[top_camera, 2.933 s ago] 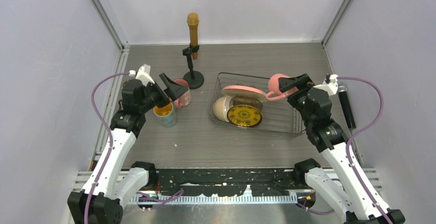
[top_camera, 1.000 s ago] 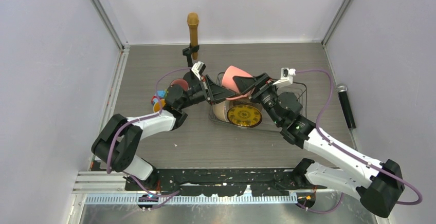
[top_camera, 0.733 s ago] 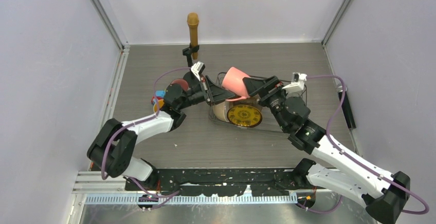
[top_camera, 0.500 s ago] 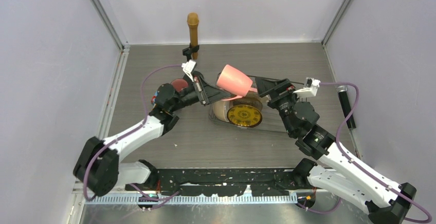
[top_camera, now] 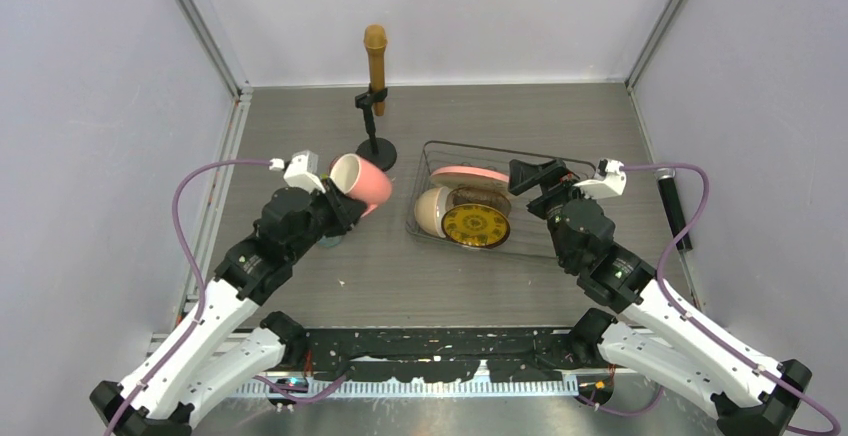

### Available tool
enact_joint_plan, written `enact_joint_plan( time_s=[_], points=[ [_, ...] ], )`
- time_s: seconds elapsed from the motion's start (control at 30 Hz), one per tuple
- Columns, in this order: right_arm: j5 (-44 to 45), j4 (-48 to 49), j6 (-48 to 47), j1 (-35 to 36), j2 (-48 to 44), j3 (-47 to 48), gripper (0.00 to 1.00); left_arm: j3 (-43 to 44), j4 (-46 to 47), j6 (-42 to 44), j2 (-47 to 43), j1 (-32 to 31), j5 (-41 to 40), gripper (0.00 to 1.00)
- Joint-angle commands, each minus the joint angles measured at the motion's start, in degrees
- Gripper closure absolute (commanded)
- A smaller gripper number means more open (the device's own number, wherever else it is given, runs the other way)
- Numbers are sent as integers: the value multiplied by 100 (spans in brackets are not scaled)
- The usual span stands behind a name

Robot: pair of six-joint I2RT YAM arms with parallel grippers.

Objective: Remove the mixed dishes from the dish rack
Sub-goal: Place the cup at the center of the board.

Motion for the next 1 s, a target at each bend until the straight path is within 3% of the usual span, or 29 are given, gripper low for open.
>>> enact_joint_plan(
  time_s=[0.0, 0.27, 0.43, 0.53, 0.73, 0.87, 0.97],
  points=[
    [474, 14, -323, -16, -24, 241, 1, 260, -1307, 318, 46, -1, -1305, 100],
    [599, -148, -752, -16, 225, 530, 1, 61, -1528, 490, 250, -129, -1487, 100],
    [572, -194, -895, -16, 435, 578, 1, -328, -1069, 531, 287, -267, -1626, 100],
    [51, 133, -1288, -24, 538, 537, 1, -538, -618, 585, 407, -393, -1602, 100],
    [-2413, -183, -4123, -24, 947, 972, 1, -828, -216, 648, 533, -458, -1716, 100],
    [-3322, -999, -5586, -29, 1609, 1586, 1, -1051, 21, 608, 611, -519, -1912, 100],
    [-3469, -1626, -5931, -117, 2163, 2230, 2, -1091, 26, 616, 753, -524, -2034, 100]
  ],
)
